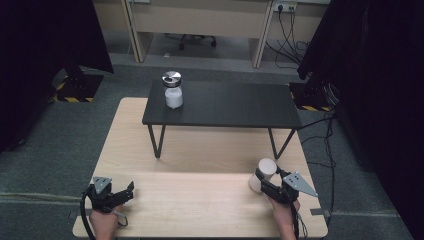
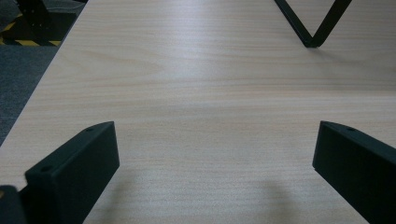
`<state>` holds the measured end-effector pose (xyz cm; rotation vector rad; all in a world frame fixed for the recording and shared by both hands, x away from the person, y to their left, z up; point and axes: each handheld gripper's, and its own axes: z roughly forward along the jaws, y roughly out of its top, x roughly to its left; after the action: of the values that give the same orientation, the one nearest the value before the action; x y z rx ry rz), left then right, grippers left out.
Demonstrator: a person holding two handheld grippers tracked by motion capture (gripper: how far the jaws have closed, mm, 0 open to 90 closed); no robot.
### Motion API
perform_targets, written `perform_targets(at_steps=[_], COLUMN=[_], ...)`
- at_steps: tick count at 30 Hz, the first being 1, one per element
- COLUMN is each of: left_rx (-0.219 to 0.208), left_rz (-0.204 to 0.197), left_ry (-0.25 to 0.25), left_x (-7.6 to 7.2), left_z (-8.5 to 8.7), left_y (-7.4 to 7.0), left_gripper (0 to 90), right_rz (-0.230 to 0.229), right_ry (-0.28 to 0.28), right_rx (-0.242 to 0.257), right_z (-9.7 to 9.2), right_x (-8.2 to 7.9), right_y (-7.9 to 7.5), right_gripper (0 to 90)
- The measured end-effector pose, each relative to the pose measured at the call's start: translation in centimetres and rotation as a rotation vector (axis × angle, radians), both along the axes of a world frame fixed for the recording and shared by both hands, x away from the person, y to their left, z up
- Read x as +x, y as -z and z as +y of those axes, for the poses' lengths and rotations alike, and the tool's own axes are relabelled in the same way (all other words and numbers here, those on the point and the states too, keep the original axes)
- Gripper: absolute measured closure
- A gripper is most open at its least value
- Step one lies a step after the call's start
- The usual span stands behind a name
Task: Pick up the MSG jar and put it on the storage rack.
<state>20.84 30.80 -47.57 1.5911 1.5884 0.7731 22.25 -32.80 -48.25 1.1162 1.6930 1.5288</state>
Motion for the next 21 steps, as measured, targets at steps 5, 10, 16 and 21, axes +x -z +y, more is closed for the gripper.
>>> perform_targets(at_steps=[5, 10, 16, 21], left_rx=[0.001, 0.004, 0.005, 0.007], left_rz=[-0.002, 0.002, 0.003, 0.005], left_ry=[0.000, -0.002, -0.003, -0.003], left_x=[-0.1, 0.0, 0.0, 0.1], left_z=[0.0, -0.1, -0.1, -0.1], left_y=[0.0, 0.0, 0.0, -0.1], left_gripper=[0.0, 0.0, 0.0, 0.0], right_rz=[0.014, 0.015, 0.000, -0.015], right_ry=[-0.001, 0.002, 0.002, -0.002], right_rx=[0.013, 0.003, 0.000, -0.007], right_z=[-0.3, -0.2, -0.2, -0.2], right_x=[0.1, 0.0, 0.0, 0.1], right_y=[-0.2, -0.5, -1.0, -1.9], right_gripper=[33.4, 33.4, 33.5, 33.5])
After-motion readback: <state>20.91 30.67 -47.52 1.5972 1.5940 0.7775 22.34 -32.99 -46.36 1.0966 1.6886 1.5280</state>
